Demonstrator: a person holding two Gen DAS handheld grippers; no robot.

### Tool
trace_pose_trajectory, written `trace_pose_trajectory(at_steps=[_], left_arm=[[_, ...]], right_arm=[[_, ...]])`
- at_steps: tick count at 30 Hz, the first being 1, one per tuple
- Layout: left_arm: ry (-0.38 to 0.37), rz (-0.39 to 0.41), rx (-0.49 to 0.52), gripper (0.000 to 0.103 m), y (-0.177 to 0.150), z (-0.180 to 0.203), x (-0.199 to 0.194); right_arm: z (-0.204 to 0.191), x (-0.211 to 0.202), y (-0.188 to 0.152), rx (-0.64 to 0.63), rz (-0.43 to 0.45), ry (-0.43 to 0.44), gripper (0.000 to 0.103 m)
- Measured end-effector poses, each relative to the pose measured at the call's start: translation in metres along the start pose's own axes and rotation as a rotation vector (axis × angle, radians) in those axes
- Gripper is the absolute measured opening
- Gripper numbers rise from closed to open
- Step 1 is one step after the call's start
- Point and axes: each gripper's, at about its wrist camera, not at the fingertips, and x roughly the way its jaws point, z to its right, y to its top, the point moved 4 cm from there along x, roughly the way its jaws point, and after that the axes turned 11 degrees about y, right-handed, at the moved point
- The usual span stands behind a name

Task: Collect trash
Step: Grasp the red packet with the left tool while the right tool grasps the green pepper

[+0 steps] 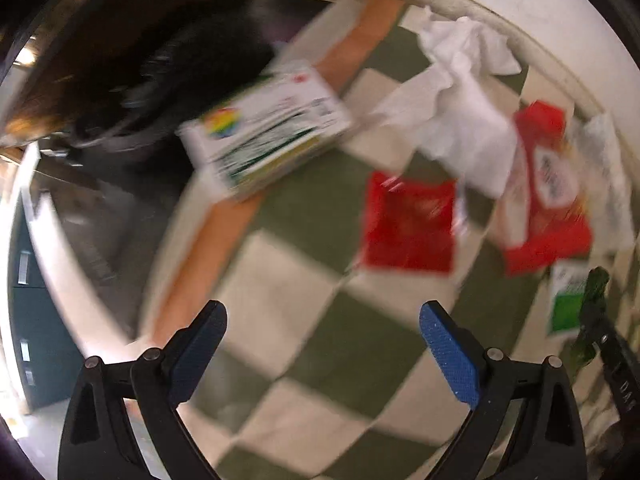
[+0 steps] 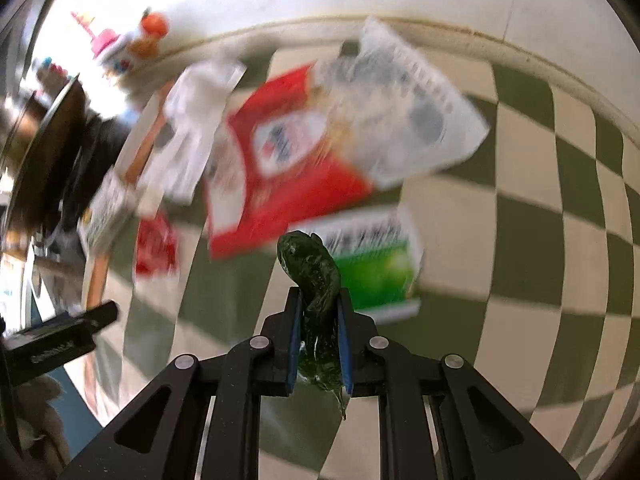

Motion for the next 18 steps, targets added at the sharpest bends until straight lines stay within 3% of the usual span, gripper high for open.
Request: trace_pose_trajectory(at_steps=[2,3,4,6,8,9,13,18], left_arm=[[-0.043,-0.016,-0.008,0.096,0.016,0.013,0.008],[-0.052,-0.015,-0.009,0.085,0.022,0.017,0.011],[-0.056,-0.014,-0.006,0.067,0.027,0.02,0.014],[-0.064,-0.02,-0.002,0.052,0.031,0.027,0.018],[-0.062,0.023,0.011,0.036,0.033,0.031,0.014],[-0.073,0.034,0.016,0.016,0.032,0.033,0.01],[-0.051,0.068,0.041,0.007,0.026,0.047,-0.002],[-0.047,0.142,0.029,0.005,0.002,0.041,-0.036]], right_arm=[[0.012,-0.006,0.013,0.021,0.023,-0.008,0.017],[0.018,-0.002,0.022,0.029,0.029,-0.013,0.017],[0.022,-0.001,0.028,0.04,0.035,-0.018,0.017],[0.028,0.001,0.033,0.053,0.033,-0.021,0.017],[0.029,0.009,0.036,0.054,0.027,-0.027,0.016],[0.03,0.008,0.036,0.049,0.024,-0.032,0.016],[0.036,0.006,0.031,0.047,0.023,-0.034,0.016],[0.014,0.006,0.026,0.032,0.037,-0.017,0.016]])
